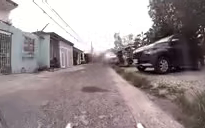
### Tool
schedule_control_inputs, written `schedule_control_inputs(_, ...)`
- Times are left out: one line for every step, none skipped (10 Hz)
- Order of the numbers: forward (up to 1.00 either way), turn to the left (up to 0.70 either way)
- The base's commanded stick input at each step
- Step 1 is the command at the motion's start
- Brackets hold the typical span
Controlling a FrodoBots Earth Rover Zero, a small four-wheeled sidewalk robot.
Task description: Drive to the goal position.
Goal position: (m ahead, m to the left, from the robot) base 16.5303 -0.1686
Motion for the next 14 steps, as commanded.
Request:
schedule_control_inputs(1.00,0.13)
schedule_control_inputs(1.00,0.38)
schedule_control_inputs(1.00,0.40)
schedule_control_inputs(1.00,0.30)
schedule_control_inputs(1.00,0.09)
schedule_control_inputs(1.00,0.04)
schedule_control_inputs(1.00,0.03)
schedule_control_inputs(1.00,0.02)
schedule_control_inputs(1.00,0.02)
schedule_control_inputs(1.00,0.02)
schedule_control_inputs(1.00,0.02)
schedule_control_inputs(1.00,0.02)
schedule_control_inputs(1.00,0.02)
schedule_control_inputs(1.00,0.02)
